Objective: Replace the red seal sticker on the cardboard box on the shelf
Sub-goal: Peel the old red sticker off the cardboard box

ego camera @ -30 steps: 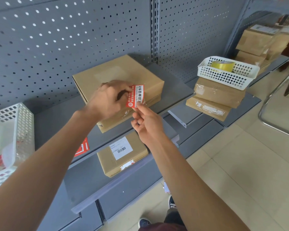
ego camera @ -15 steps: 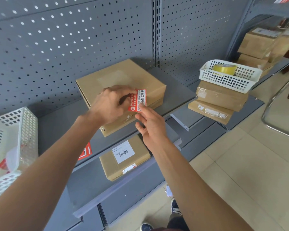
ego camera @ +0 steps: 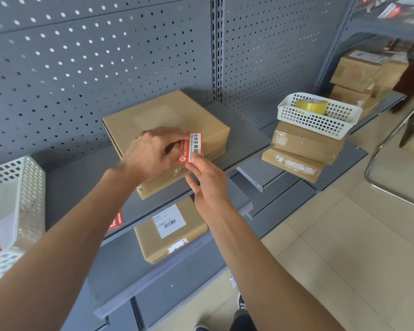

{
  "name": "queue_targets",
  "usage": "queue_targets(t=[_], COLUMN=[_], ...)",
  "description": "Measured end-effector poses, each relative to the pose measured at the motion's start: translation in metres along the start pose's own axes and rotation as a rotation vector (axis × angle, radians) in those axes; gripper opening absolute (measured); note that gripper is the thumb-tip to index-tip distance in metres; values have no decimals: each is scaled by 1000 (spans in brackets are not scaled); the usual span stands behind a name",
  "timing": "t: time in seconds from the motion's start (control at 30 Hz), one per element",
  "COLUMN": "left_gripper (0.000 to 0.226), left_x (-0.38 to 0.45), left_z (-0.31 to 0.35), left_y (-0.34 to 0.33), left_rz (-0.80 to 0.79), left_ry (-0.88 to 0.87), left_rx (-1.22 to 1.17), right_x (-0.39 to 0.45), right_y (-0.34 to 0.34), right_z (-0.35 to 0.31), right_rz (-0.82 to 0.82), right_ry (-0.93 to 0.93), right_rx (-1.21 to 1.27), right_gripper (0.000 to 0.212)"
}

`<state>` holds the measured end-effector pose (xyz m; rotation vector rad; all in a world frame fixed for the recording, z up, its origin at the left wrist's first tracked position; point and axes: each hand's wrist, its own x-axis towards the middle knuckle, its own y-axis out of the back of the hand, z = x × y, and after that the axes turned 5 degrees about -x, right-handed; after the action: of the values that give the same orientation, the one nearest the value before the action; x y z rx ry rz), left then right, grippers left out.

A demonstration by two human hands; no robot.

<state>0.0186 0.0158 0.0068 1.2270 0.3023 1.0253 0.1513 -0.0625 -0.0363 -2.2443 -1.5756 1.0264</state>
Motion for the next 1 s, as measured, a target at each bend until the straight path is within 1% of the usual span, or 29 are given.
queue_targets(t=[0.1, 0.2, 0.33, 0.5, 0.77, 0.9, 1.0], left_gripper=[39, 46, 50, 48, 51, 52, 52], left_x=[-1, -1, 0, 0, 0, 0, 0], left_z=[2, 2, 0, -3, 2, 2, 2], left_y=[0, 0, 0, -2, 1, 0, -1], left_rz=[7, 8, 5, 2, 2, 11, 6], left_ry=[-9, 30, 45, 32, 28, 27, 28], left_rx=[30, 31, 34, 51, 27, 40, 38], right_x=[0, 0, 0, 1, 2, 0, 0], right_y=[-2, -3, -5, -6, -8, -9, -10], right_z=[-1, -2, -3, -3, -3, -5, -6], right_rz=[0, 3, 15, 28, 40, 35, 34], right_ry=[-3, 0, -7, -9, 15, 17, 14], right_rx=[-8, -14, -18, -23, -48, -52, -51], right_gripper=[12, 10, 15, 5, 7, 4, 11])
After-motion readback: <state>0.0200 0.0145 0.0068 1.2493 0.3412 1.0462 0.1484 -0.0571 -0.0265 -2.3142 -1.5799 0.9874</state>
